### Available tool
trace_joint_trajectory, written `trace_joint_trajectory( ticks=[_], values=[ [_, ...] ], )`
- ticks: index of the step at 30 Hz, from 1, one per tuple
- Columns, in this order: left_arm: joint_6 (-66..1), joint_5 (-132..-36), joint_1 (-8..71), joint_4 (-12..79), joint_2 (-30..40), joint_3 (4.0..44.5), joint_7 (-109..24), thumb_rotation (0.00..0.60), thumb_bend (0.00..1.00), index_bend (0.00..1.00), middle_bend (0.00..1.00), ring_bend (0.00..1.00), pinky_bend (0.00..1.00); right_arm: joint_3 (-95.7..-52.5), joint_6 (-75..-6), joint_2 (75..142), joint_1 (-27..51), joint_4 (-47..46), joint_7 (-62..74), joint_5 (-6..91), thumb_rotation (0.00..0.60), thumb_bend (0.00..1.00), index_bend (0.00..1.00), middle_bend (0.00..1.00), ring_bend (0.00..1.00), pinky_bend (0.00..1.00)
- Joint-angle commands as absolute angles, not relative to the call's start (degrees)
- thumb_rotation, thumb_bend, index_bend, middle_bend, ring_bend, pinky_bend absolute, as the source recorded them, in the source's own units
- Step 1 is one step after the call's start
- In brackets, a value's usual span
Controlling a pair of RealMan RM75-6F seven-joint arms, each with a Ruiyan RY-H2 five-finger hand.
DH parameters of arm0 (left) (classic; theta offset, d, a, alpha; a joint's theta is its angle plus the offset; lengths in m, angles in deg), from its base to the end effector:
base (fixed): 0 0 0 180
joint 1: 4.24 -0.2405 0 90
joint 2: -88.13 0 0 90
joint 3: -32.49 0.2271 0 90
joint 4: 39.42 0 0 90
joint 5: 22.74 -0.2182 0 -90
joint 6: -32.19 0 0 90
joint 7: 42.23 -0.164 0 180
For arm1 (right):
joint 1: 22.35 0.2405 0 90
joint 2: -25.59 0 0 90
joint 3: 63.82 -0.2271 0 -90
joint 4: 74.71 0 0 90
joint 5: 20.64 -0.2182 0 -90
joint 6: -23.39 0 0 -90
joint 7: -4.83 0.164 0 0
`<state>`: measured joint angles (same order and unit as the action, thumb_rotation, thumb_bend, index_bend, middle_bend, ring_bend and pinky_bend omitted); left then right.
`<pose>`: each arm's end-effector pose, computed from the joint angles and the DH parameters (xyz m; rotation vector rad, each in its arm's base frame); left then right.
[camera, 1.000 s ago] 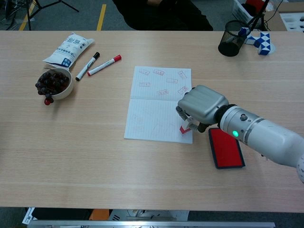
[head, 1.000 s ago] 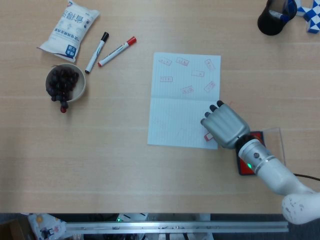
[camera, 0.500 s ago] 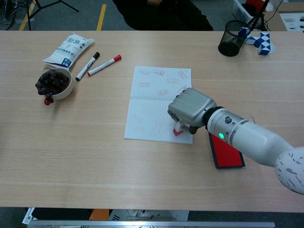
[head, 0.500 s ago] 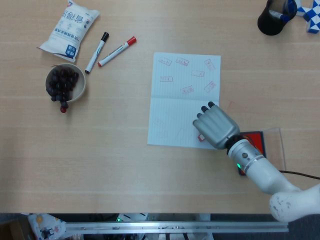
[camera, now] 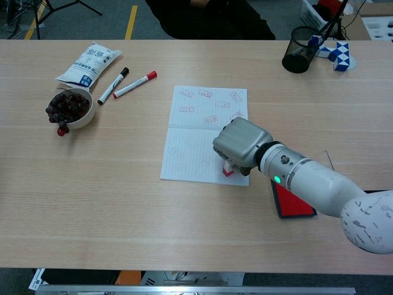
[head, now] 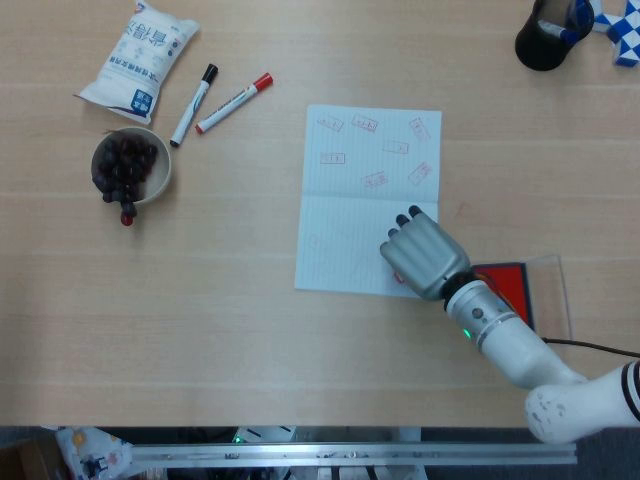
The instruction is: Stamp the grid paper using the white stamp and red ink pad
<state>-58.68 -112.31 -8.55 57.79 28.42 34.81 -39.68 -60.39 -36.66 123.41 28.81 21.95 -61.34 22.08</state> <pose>-0.2959 0.1333 0.1515 -1.3153 -1.0089 -0.8617 -0.0965 -0.2437 -0.1122 2.2941 -0.4854 0.3814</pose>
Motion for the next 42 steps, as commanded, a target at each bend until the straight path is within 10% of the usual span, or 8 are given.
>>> trace_joint_trajectory(
  ticks=[1, 42],
  values=[
    [-58.67, -112.25, -8.57, 57.75, 28.41, 34.8, -39.62, 0.6, 0.17, 0.15, 0.11, 0.16, 0.1, -60.08, -36.74, 123.73, 28.97, 21.55, -61.38, 22.07, 0.6, 0.37, 0.65, 0.49, 0.3, 0.29],
    [-58.44, -111.49, -8.9, 56.9, 28.3, 34.69, -38.76, 0.6, 0.17, 0.15, 0.11, 0.16, 0.1, -57.46, -37.49, 126.03, 29.05, 18.69, -61.62, 23.47, 0.6, 0.37, 0.67, 0.5, 0.31, 0.29]
  ],
)
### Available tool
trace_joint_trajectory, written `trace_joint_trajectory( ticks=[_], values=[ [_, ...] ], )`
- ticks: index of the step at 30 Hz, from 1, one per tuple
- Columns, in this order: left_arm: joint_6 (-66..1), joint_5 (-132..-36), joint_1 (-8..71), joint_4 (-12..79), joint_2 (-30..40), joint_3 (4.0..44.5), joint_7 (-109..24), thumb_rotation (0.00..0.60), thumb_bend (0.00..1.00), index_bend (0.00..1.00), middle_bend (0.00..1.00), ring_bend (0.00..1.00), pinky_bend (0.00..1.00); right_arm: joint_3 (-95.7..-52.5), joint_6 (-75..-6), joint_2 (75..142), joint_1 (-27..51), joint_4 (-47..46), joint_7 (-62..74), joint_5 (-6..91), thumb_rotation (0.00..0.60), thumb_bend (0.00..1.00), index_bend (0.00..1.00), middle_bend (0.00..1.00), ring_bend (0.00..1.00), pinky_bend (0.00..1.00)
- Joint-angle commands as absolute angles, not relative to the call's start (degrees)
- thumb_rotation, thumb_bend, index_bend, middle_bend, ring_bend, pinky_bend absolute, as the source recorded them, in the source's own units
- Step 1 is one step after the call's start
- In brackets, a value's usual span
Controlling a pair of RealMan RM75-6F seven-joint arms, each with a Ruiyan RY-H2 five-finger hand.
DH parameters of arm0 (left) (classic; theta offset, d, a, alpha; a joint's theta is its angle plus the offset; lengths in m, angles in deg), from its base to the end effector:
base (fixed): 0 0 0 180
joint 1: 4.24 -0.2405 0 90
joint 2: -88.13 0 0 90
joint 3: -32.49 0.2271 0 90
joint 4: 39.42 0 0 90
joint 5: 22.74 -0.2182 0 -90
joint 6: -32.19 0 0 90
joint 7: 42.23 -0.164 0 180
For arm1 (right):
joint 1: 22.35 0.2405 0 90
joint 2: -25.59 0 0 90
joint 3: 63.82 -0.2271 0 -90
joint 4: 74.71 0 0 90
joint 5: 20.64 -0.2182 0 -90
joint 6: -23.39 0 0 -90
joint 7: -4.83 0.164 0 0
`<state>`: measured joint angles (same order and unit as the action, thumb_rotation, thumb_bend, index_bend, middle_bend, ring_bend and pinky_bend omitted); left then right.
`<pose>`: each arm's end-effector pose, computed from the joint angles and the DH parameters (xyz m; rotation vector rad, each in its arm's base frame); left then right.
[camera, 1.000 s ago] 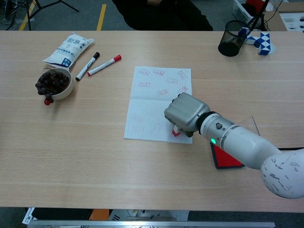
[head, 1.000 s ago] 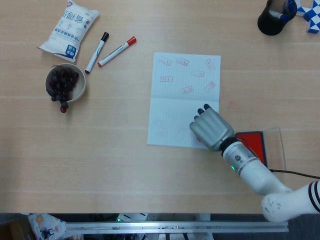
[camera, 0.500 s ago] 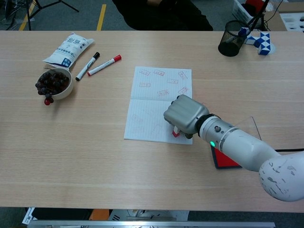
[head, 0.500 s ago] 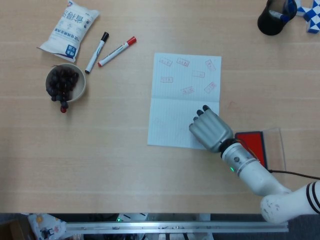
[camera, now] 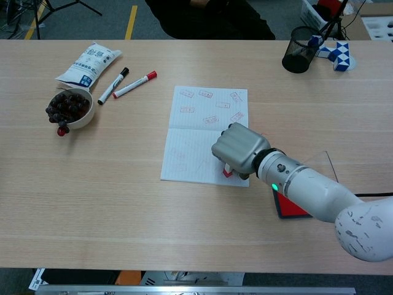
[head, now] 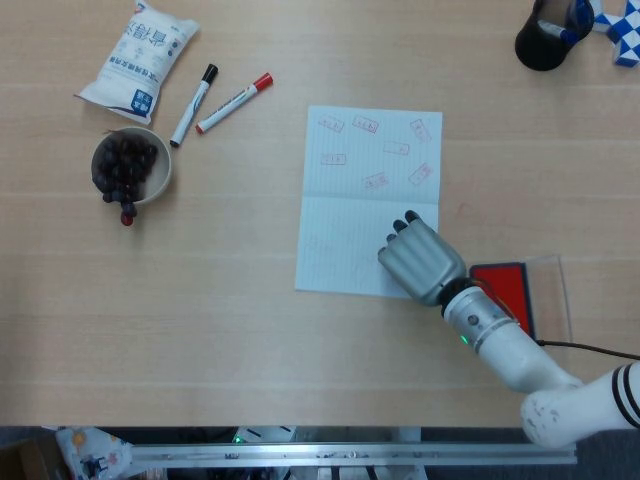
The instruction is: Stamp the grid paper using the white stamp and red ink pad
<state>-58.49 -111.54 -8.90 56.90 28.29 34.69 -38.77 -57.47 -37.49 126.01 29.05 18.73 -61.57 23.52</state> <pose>-0.3017 0.1315 0.1529 -1.2999 -1.0186 -0.8508 -0.1047 -0.2364 -0.1236 2.3160 -0.4183 0.3535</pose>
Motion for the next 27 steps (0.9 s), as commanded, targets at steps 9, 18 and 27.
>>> trace_joint_trajectory(
  ticks=[9, 18, 27],
  values=[
    [-58.48, -111.18, -9.04, 56.85, 28.45, 34.63, -38.53, 0.6, 0.17, 0.14, 0.11, 0.16, 0.1, -59.71, -38.69, 123.61, 28.51, 21.65, -57.97, 25.37, 0.6, 0.37, 0.67, 0.5, 0.31, 0.29],
    [-58.27, -111.38, -8.89, 57.21, 28.47, 34.64, -38.77, 0.6, 0.17, 0.15, 0.11, 0.16, 0.1, -62.17, -40.38, 117.8, 28.07, 25.64, -54.93, 26.29, 0.6, 0.37, 0.67, 0.5, 0.31, 0.29],
    [-58.27, -111.53, -8.81, 57.52, 28.6, 34.61, -38.79, 0.6, 0.17, 0.14, 0.11, 0.16, 0.1, -61.92, -39.44, 117.63, 28.16, 23.98, -54.68, 25.57, 0.6, 0.37, 0.67, 0.5, 0.31, 0.29]
  ],
)
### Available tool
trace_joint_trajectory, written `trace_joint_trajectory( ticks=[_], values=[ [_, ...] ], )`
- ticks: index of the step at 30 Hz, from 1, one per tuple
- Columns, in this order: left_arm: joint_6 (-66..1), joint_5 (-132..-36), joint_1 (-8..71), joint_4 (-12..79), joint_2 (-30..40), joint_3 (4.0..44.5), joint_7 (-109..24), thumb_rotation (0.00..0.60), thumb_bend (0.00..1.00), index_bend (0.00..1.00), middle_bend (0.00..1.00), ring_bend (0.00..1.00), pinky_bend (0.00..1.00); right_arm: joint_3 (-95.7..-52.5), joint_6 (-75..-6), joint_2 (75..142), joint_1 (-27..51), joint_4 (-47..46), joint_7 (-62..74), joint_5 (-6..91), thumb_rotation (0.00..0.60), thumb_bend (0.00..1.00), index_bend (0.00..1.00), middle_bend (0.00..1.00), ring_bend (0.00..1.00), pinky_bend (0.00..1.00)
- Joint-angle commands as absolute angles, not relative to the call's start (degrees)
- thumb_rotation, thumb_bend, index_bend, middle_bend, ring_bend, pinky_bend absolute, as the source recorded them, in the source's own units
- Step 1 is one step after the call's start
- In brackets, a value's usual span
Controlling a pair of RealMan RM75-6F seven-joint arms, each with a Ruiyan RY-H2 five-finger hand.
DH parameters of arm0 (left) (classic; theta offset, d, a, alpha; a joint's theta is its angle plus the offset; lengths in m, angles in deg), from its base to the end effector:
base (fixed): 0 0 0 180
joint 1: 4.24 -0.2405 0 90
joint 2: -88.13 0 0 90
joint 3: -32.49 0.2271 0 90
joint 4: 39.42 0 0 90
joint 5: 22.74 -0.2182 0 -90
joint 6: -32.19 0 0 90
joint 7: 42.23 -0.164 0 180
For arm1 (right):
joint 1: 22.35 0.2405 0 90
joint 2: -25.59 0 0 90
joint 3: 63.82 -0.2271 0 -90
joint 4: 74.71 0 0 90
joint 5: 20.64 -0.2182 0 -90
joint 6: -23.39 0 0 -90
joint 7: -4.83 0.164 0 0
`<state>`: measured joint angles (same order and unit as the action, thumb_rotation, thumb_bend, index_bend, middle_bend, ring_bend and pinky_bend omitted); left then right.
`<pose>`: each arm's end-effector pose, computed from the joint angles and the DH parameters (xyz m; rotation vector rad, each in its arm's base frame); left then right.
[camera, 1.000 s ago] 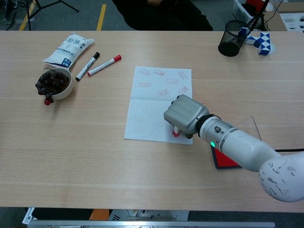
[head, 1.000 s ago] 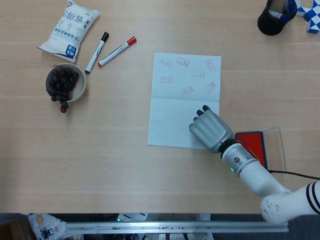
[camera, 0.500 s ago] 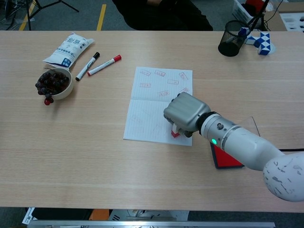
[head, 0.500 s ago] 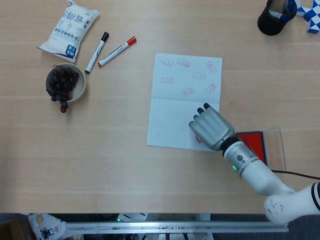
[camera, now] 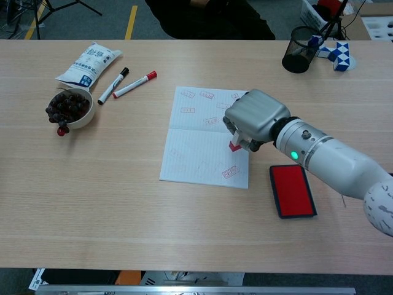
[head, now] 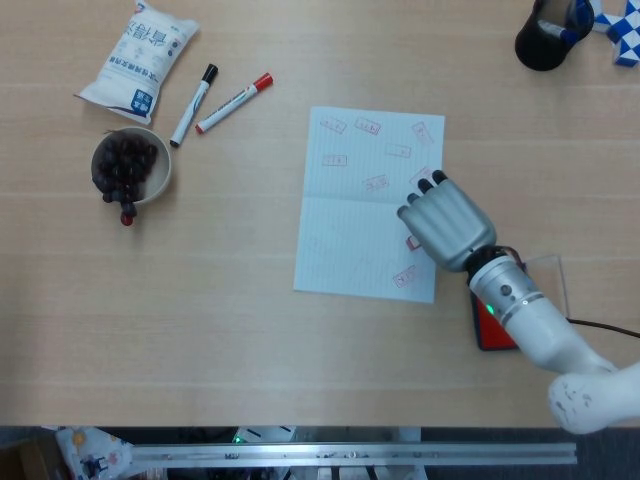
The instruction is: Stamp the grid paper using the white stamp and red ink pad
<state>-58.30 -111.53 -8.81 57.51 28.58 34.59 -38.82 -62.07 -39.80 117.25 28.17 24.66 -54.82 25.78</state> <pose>-0.2999 0.1325 0.1531 -1.2995 -1.0225 -0.8545 -0.0971 -0.2699 -0.0753 2.1680 -0.5308 0.4843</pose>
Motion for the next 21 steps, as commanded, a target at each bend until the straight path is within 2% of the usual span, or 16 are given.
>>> trace_joint_trajectory(
  ticks=[1, 21],
  values=[
    [-58.26, -111.48, -8.83, 57.55, 28.65, 34.62, -38.68, 0.6, 0.17, 0.15, 0.11, 0.16, 0.1, -61.8, -39.24, 117.92, 28.14, 23.4, -54.61, 25.57, 0.6, 0.37, 0.67, 0.5, 0.31, 0.29],
    [-58.54, -111.04, -9.01, 57.81, 29.39, 34.33, -38.15, 0.6, 0.17, 0.14, 0.11, 0.16, 0.1, -62.2, -37.66, 121.89, 28.7, 17.11, -55.3, 24.86, 0.6, 0.37, 0.67, 0.5, 0.32, 0.29]
  ],
)
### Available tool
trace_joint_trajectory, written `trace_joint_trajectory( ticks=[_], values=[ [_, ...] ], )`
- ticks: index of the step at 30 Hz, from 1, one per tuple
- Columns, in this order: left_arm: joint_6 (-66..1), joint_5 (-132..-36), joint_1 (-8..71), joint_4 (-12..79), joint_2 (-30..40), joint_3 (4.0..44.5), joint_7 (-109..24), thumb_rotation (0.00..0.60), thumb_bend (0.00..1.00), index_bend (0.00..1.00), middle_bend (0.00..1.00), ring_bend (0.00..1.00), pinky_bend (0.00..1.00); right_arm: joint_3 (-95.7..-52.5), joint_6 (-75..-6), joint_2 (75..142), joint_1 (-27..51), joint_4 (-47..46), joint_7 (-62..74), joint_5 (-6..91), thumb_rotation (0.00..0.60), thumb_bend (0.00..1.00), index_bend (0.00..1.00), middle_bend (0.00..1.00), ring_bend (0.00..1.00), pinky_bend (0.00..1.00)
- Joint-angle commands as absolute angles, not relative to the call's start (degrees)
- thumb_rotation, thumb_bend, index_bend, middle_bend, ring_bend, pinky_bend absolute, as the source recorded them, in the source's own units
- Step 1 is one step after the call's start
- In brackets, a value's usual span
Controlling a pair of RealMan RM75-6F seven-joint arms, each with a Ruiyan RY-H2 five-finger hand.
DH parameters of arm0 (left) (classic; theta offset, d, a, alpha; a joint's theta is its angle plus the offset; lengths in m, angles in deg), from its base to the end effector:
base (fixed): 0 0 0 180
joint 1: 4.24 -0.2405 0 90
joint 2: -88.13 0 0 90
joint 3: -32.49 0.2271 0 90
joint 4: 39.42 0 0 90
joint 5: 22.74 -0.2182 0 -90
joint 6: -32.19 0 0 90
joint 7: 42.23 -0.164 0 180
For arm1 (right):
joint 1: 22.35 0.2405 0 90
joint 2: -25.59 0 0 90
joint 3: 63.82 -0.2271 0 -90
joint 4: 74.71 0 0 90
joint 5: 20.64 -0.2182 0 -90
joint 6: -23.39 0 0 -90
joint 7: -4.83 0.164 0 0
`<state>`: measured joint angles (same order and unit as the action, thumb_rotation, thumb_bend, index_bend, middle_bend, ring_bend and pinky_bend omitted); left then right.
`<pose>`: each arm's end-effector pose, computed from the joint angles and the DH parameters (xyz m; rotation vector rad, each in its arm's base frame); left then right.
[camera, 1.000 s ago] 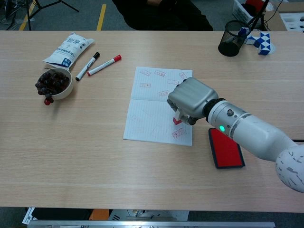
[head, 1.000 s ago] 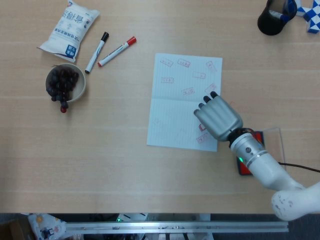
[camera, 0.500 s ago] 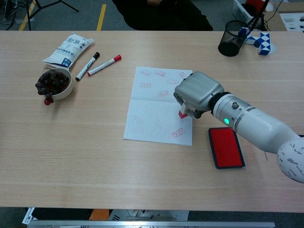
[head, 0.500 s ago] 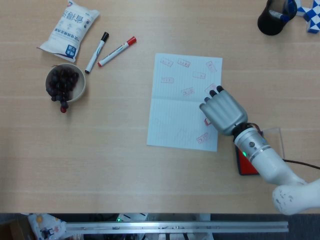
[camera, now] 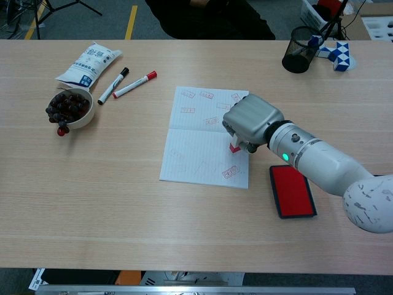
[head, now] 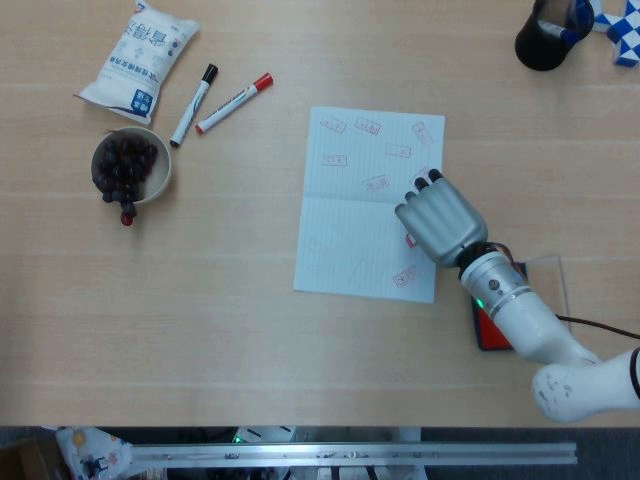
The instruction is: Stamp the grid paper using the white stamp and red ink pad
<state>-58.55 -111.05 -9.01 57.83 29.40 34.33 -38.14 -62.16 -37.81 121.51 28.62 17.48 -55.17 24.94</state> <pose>-0.3012 0.1323 0.1586 -1.2844 -1.0216 -0.8551 -0.1054 -0.2792 -0.0942 2.1692 -0.5017 0.4414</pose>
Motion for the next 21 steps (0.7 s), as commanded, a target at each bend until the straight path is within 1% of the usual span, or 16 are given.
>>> trace_joint_trajectory(
  ticks=[1, 11, 21],
  values=[
    [-58.49, -111.03, -9.0, 57.79, 29.39, 34.35, -38.18, 0.6, 0.18, 0.14, 0.11, 0.16, 0.1, -62.19, -37.56, 122.13, 28.75, 16.88, -55.41, 24.78, 0.6, 0.37, 0.67, 0.5, 0.32, 0.29],
    [-58.14, -110.85, -8.95, 57.7, 29.26, 34.42, -38.44, 0.6, 0.17, 0.15, 0.11, 0.16, 0.1, -60.99, -36.63, 125.32, 29.25, 13.6, -57.95, 24.15, 0.6, 0.37, 0.69, 0.51, 0.32, 0.29],
    [-58.23, -110.9, -9.04, 57.51, 29.15, 34.46, -38.35, 0.6, 0.18, 0.14, 0.11, 0.16, 0.1, -60.56, -36.78, 126.99, 28.81, 11.57, -58.56, 24.72, 0.6, 0.37, 0.72, 0.52, 0.33, 0.29]
  ],
)
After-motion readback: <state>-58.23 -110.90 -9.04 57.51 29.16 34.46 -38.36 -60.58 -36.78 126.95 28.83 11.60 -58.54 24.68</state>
